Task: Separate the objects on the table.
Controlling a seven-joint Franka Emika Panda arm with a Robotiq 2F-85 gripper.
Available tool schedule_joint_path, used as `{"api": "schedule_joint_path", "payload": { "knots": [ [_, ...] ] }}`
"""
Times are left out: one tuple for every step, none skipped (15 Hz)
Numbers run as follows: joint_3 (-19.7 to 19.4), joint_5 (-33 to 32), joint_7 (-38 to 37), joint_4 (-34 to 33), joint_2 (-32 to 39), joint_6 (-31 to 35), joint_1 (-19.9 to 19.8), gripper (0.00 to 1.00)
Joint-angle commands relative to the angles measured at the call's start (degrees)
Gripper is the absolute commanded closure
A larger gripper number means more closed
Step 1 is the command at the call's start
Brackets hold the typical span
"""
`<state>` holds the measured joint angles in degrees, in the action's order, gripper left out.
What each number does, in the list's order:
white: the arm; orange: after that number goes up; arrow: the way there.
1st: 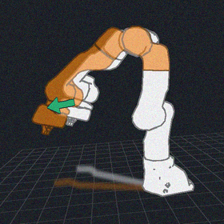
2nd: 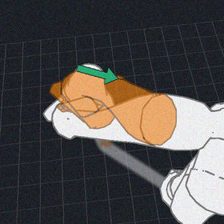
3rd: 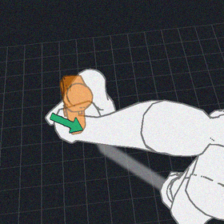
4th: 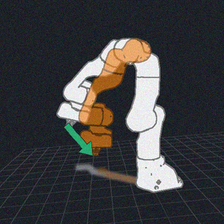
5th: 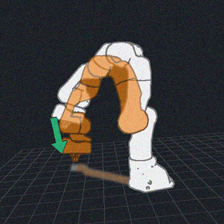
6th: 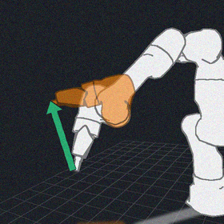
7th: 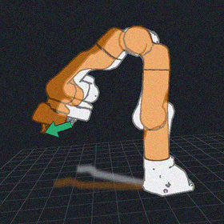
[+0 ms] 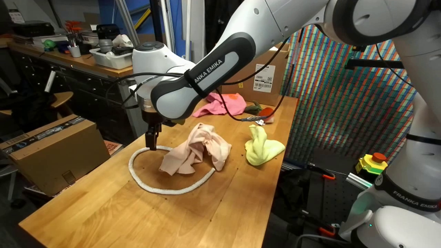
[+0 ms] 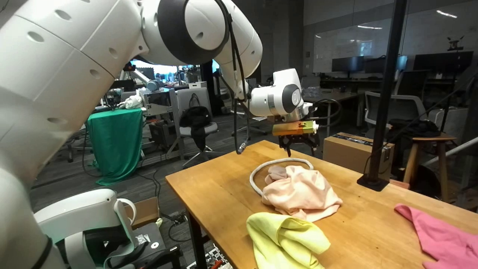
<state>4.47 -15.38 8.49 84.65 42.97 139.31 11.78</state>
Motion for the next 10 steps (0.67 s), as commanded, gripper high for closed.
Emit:
{"api": "schedule_joint_path", "payload": {
  "knots": [
    [1.78,2.86,3.87,-7.33,4.36,-3.53,-1.25,0.0],
    [1.92,3.29,4.48,-8.25,5.03,-4.3,-1.39,0.0],
    [2.1,3.64,5.12,-9.13,5.62,-5.22,-1.55,0.0],
    [2.17,3.86,5.67,-9.98,6.17,-6.29,-1.62,0.0],
    [2.21,4.04,6.43,-10.87,6.78,-7.47,-1.7,0.0],
    [2.3,4.13,7.24,-11.81,7.38,-8.73,-1.79,0.0],
    [2.49,4.34,8.09,-12.6,7.85,-9.93,-1.96,0.0],
    [2.65,4.47,9.06,-13.26,8.36,-10.96,-2.17,0.0],
    [2.84,4.72,9.82,-14.11,8.86,-12.13,-2.29,0.0],
    [2.88,4.83,10.34,-14.95,9.45,-13.02,-2.32,0.0]
  ]
}}
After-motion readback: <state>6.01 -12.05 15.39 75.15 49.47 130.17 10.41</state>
